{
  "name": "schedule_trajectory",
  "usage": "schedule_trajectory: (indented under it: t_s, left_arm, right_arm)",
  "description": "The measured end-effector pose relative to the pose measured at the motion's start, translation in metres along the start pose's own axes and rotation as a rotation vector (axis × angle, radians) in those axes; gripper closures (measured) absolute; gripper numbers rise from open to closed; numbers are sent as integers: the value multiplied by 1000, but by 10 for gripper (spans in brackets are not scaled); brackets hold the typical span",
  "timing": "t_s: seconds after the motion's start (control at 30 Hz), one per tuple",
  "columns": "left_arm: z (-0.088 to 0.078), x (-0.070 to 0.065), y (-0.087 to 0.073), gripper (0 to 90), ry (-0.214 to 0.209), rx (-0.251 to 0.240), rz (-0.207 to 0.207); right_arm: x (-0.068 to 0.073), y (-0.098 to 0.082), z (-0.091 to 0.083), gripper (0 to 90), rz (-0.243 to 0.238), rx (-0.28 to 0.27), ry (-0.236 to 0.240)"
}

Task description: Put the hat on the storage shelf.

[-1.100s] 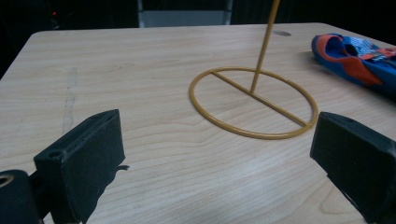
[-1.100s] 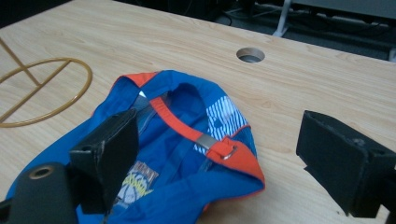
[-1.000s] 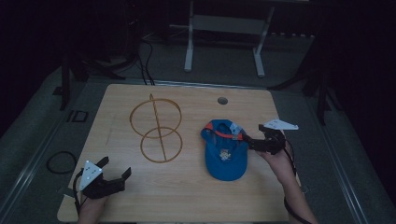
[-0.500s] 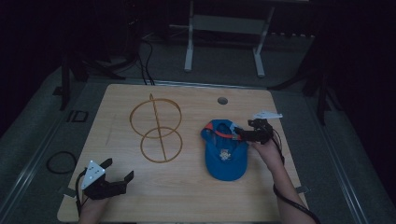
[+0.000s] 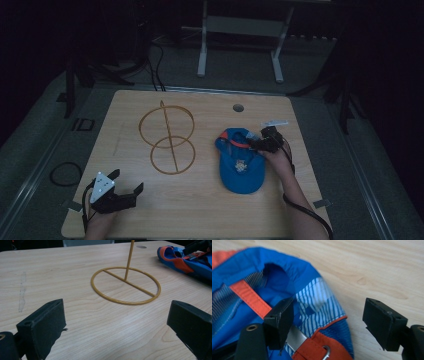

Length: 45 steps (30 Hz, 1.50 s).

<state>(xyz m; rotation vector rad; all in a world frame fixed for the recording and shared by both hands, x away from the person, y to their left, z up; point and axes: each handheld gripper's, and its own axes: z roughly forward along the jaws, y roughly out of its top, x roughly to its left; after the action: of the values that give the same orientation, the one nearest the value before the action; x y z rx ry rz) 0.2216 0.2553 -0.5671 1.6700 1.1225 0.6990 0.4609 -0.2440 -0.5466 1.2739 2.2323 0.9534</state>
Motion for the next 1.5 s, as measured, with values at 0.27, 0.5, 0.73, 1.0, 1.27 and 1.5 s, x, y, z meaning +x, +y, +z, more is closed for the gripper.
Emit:
schedule_trajectory:
  t_s: [0.27, 0.5, 0.73, 1.0, 1.27, 1.5]
  left_arm:
    - [-1, 0, 0, 23, -6, -5, -1]
    - [-1, -1, -1, 23, 1, 19, 1]
    - [0, -2, -1, 23, -2, 23, -1]
    - [2, -2, -1, 23, -22, 48, -4]
    - [3, -1, -1, 23, -23, 56, -23]
    - [5, -3, -1, 24, -8, 81, -22]
  right_arm:
    - [11, -4, 8, 378, -82, 49, -5]
    - [19, -7, 7, 627, -131, 40, 5]
    - [29, -10, 6, 842, -166, 26, 14]
    - [28, -8, 6, 856, -134, 44, 19]
    - [26, 2, -14, 860, -91, -1, 13]
    - [27, 17, -43, 861, -95, -61, 21]
